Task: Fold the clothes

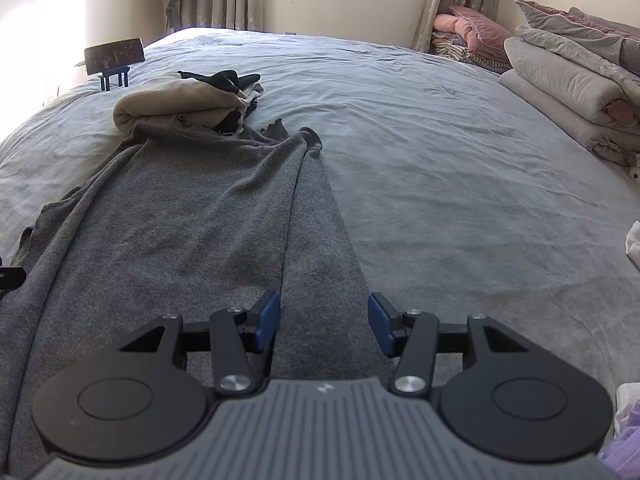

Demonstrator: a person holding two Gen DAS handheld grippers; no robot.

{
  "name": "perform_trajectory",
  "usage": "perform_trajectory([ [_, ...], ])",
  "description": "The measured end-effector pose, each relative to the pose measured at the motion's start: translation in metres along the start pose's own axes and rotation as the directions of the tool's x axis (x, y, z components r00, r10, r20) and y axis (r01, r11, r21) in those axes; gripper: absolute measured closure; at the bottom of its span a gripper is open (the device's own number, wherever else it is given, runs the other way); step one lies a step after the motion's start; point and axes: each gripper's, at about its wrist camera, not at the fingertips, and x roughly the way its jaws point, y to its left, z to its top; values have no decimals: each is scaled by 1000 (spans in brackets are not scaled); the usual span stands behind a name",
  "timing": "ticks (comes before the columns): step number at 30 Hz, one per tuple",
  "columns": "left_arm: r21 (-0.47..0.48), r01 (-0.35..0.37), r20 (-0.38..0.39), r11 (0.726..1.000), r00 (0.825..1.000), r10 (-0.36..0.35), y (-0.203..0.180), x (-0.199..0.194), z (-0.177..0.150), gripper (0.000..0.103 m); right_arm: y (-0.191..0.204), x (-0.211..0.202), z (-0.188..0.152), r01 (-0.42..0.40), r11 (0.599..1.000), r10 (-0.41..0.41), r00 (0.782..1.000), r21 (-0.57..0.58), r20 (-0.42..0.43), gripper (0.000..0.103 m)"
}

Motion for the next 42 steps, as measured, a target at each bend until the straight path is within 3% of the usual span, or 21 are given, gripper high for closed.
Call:
perform_trajectory([
  [16, 10, 18, -2, 1000, 1000, -18, -5, -59, -72, 48, -10, -61, -76, 7, 1000, -7, 1000, 8, -20, 51],
  [17, 13, 21, -2, 1000, 1000, -21, -5, -62, -75, 52, -12, -63, -80, 7, 1000, -7, 1000, 16, -20, 52],
  [19, 30, 24, 2, 999, 1000, -24, -8, -67, -81, 62, -13, -67, -87, 4, 1000, -4, 1000, 26, -15, 75],
  [20, 38, 28, 3, 999, 1000, -28, -9, -69, -83, 75, -13, -68, -89, 5, 1000, -5, 1000, 28, -14, 82],
  [21, 42, 30, 3, 999, 1000, -30, -10, -71, -85, 82, -13, -70, -92, 10, 1000, -10, 1000, 26, -13, 95],
  [22, 43, 23, 4, 999, 1000, -23, -10, -73, -86, 98, -13, -71, -94, 20, 1000, -20, 1000, 19, -10, 100],
  [25, 39, 1, 12, 999, 1000, -2, -7, -79, -90, 99, -12, -75, -95, 65, 998, -65, 998, -12, 9, 102],
  [30, 24, -100, 47, 995, 994, 99, 19, -87, -88, 99, -25, -83, -93, 144, 989, -143, 989, -37, 31, 102],
  [34, 19, -217, 70, 976, 974, 215, 48, -88, -80, 100, -42, -88, -85, 210, 977, -208, 977, -46, 46, 102],
  [38, -13, -332, 93, 943, 939, 332, 80, -87, -63, 100, -63, -89, -72, 268, 963, -267, 962, -29, 55, 102],
  [42, -62, -433, 110, 899, 892, 438, 109, -88, -38, 100, -81, -87, -59, 312, 950, -312, 948, -2, 58, 102],
])
